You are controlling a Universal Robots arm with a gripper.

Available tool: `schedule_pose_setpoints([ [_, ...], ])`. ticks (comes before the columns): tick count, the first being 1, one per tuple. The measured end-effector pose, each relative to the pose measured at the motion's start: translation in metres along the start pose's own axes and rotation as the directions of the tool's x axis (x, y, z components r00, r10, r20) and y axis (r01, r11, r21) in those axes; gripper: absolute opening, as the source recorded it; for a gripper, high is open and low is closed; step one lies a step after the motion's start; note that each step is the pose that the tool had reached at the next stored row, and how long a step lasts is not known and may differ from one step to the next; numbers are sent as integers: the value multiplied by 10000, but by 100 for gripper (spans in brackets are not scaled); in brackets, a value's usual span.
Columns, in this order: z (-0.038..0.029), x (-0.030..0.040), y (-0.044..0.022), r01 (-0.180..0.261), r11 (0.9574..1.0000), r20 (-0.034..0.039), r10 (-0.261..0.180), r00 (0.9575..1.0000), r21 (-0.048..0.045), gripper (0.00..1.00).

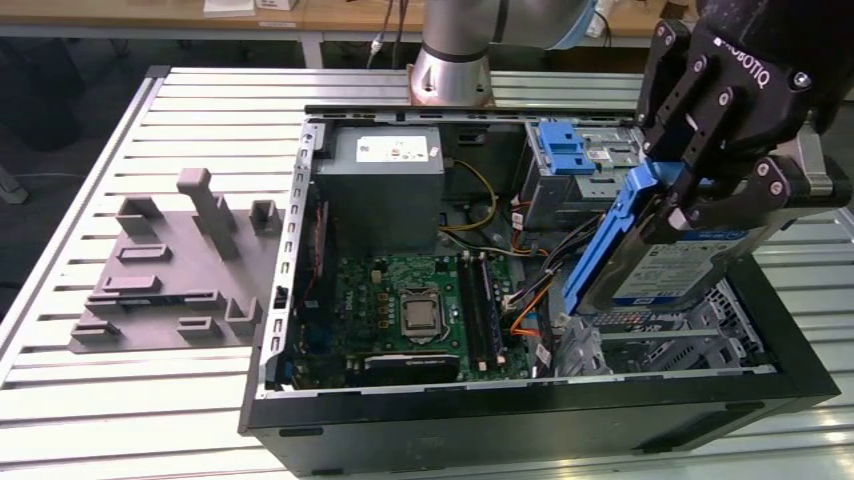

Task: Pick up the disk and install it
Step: 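Insert the disk into the insertion slot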

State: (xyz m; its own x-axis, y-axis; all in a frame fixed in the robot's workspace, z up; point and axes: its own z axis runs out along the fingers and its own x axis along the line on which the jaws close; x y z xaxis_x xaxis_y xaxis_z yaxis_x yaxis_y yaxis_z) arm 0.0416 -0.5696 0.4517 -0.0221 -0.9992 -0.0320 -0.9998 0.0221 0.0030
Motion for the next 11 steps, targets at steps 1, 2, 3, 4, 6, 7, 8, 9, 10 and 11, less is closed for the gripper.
schedule_pose_setpoints([
  [1,0,0,-2,1,10000,0,-1,10000,0,36],
  [2,0,0,-7,3,10000,0,-3,10000,0,36],
  [3,1,0,-17,3,10000,0,-3,10000,0,36],
  [4,1,0,-29,2,10000,1,-2,10000,0,36],
  [6,3,-1,-55,2,10000,0,-2,10000,0,36],
  [7,4,-1,-68,2,10000,1,-2,10000,-1,36],
  [8,5,-2,-80,1,10000,0,-1,10000,-1,36],
  [9,7,-2,-96,1,10000,0,-1,10000,-1,36],
  [10,9,-2,-114,1,10000,1,-1,10000,-1,36],
  [11,11,-2,-131,1,10000,1,-1,10000,-1,36],
])
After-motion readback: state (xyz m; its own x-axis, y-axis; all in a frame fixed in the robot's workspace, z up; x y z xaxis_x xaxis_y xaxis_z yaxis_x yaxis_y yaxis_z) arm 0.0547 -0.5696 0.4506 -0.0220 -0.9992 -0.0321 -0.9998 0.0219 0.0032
